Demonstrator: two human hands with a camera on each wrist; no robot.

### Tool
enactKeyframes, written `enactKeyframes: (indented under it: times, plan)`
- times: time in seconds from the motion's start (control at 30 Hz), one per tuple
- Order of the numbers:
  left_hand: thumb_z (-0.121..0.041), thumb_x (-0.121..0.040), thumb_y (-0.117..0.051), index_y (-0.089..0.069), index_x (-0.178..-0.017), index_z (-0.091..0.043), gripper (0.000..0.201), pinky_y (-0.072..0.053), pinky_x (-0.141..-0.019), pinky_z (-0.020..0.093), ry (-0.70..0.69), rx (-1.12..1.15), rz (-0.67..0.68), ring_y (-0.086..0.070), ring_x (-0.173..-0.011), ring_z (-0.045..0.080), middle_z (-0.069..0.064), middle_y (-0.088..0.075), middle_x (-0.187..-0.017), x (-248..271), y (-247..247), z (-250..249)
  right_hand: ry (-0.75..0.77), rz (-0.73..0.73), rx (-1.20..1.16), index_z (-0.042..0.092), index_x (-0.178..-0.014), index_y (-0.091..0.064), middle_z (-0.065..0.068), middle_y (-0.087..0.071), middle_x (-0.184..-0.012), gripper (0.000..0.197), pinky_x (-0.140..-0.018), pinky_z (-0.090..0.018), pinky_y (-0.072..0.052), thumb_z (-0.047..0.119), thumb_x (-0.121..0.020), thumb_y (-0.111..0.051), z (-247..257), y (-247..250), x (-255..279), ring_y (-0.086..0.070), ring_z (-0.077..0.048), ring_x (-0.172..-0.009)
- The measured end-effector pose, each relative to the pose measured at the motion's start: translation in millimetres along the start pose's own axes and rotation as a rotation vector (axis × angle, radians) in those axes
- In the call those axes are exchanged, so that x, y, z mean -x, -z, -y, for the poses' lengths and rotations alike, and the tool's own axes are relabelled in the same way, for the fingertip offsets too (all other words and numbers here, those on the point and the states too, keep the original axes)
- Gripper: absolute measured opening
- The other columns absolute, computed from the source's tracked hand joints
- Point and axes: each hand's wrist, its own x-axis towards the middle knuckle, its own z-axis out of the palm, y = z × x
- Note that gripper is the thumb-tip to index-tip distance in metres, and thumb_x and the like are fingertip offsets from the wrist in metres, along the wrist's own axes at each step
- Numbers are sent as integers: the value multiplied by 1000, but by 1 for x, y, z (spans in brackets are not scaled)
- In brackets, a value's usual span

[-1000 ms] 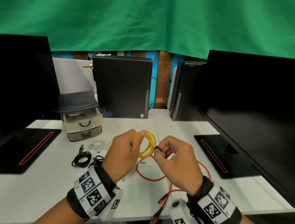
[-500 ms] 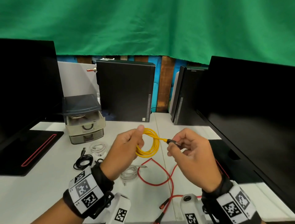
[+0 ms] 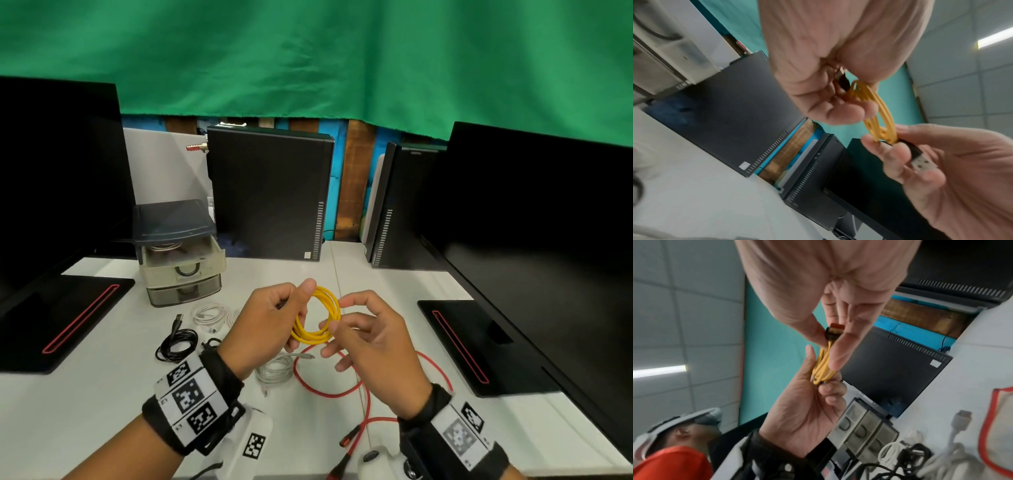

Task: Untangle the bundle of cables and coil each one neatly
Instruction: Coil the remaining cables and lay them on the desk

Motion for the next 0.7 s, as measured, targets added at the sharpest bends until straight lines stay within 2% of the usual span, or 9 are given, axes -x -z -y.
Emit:
enactKeyframes:
  times: [0.07, 0.13, 0.23, 0.3, 0.37, 0.47, 0.57, 0.63, 0.7]
  plan:
    - [-66, -79, -49, -63, -79, -3, 64, -47, -49, 25, 83, -56, 24, -57, -51, 15, 8, -63, -68, -6, 6, 9, -33, -38, 17, 7, -104, -55, -14, -75, -81, 16, -52, -32, -53, 0, -92, -64, -6, 0, -5, -71, -25, -62]
    - [-67, -86, -42, -69, -93, -8, 65, -51, -62, 31, 164, -78, 2, -63, -65, 14, 2, -71, -83, -14, 16, 17, -93, -65, 29, 3, -101, -54, -15, -75, -79, 12, -50, -30, -53, -1, -93, -62, -12, 2, -14, -69, -24, -59]
    - [-55, -100, -38, -67, -105, -16, 49, -51, -76, 38, 217, -30, -110, -68, -88, 23, 6, -72, -105, -24, 36, 17, -203, -73, 62, 0, -94, -55, -22, -74, -81, 8, -50, -30, -53, -1, -92, -63, -22, 4, -36, -67, -27, -59]
    - [-49, -103, -39, -66, -109, -14, 45, -52, -83, 42, 218, -15, -178, -68, -96, 28, 8, -71, -110, -28, 49, 8, -255, -90, 97, 2, -88, -55, -26, -73, -84, 10, -48, -29, -53, -1, -91, -64, -32, 3, -56, -66, -27, -57]
    - [-44, -104, -42, -66, -110, -12, 41, -53, -88, 45, 187, 24, -230, -68, -94, 27, 9, -71, -109, -29, 62, -2, -299, -103, 140, 6, -84, -54, -30, -72, -84, 13, -47, -28, -53, 2, -91, -65, -45, 2, -78, -67, -26, -54]
    - [-42, -102, -47, -68, -103, -14, 35, -53, -86, 44, 125, 70, -294, -69, -86, 23, 8, -73, -103, -29, 81, -12, -368, -104, 203, 9, -82, -53, -23, -69, -70, 16, -47, -28, -53, 6, -90, -65, -66, -9, -108, -68, -25, -51]
    - [-40, -101, -51, -70, -99, -15, 32, -55, -85, 43, 112, 103, -324, -69, -81, 21, 5, -74, -93, -30, 93, -15, -436, -100, 209, 10, -80, -49, -20, -66, -63, 18, -48, -30, -53, 6, -89, -64, -83, -29, -132, -69, -30, -53]
    - [-39, -101, -53, -70, -97, -15, 30, -55, -82, 42, 107, 103, -325, -69, -78, 20, 4, -74, -90, -30, 94, -15, -487, -95, 231, 8, -82, -51, -21, -68, -69, 17, -50, -34, -57, 9, -84, -67, -91, -45, -143, -71, -34, -62]
    - [-38, -101, -54, -70, -96, -15, 29, -54, -79, 40, 91, 75, -313, -69, -77, 19, 4, -74, -88, -29, 91, -12, -466, -49, 406, 6, -87, -59, -19, -71, -82, 22, -66, -41, -62, 19, -75, -73, -100, -55, -151, -73, -35, -79]
